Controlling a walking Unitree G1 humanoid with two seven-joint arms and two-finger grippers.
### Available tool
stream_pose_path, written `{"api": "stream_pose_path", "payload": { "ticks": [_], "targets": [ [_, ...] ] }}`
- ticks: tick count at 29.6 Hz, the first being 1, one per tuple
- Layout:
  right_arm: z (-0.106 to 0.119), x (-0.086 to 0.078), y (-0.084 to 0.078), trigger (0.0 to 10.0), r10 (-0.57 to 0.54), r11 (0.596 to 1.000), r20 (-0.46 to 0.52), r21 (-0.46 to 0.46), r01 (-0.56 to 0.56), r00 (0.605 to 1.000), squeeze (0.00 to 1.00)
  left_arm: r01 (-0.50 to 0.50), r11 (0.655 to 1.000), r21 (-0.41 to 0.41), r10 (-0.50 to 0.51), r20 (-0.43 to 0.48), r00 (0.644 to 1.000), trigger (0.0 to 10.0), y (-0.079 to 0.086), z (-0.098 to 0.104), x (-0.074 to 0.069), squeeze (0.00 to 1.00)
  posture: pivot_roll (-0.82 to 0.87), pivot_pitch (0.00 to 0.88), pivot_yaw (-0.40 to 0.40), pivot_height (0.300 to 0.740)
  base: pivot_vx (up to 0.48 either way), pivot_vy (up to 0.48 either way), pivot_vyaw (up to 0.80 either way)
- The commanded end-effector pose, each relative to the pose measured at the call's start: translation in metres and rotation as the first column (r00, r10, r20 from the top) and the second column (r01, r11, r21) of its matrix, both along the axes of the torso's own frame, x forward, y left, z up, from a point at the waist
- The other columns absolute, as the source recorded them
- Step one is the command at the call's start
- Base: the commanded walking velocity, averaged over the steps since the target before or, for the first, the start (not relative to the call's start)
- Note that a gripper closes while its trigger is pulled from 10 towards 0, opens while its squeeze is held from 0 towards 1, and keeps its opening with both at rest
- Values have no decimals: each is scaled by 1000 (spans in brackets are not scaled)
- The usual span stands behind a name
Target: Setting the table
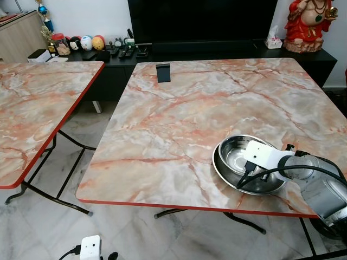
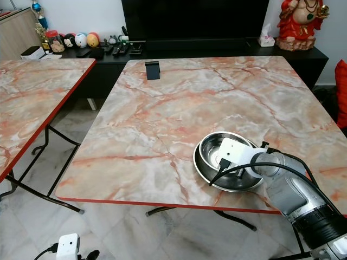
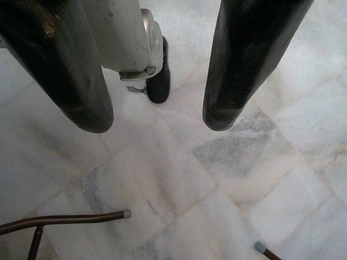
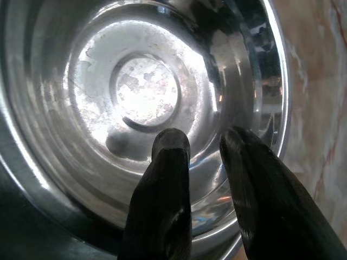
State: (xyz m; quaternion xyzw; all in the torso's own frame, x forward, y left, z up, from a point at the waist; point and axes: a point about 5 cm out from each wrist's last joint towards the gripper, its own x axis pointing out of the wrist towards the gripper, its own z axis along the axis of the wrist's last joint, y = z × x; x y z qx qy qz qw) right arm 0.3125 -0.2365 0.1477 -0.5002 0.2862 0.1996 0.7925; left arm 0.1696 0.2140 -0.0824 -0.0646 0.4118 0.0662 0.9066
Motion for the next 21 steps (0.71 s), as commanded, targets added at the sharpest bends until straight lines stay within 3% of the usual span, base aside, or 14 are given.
{"api": "stream_pose_path", "payload": {
  "ticks": [1,10,21],
  "targets": [
    [7,2,2,10000,23,1000,13,-21,-23,1000,0,-7,1000,1,7,-21,1000,10000,1,-2,-4,0,-133,0,67,740,0,0,0],
    [15,3,-3,10000,28,997,17,-70,-27,999,0,-9,1000,0,9,-19,1000,10000,1,-2,-4,0,-132,0,66,740,0,0,0],
    [20,1,-4,10000,37,997,-2,-68,-37,999,0,-11,1000,0,11,-18,1000,10000,1,-2,-4,0,-132,0,67,740,0,0,0]
  ]
}}
